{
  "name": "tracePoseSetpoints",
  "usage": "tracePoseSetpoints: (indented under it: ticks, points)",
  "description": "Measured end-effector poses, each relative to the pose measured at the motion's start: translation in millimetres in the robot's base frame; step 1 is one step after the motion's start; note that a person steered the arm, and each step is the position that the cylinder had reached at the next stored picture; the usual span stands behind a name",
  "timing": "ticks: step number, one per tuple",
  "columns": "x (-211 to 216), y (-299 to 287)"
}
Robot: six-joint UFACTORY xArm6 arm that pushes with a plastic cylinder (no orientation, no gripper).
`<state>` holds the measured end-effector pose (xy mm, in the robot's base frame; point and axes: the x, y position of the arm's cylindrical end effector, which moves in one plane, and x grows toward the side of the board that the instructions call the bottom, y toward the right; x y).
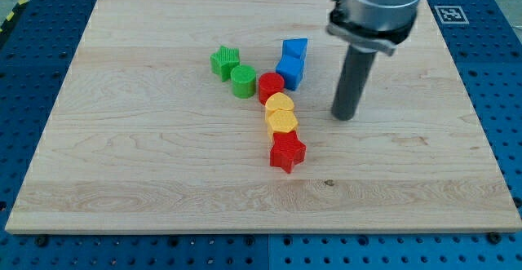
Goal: Push the yellow hexagon slightly diagonal to red star
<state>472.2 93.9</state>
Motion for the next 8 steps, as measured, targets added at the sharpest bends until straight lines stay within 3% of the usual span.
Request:
tracePoseSetpoints:
  ticks: [3,8]
  points:
    - [32,-30]
    - [28,-81]
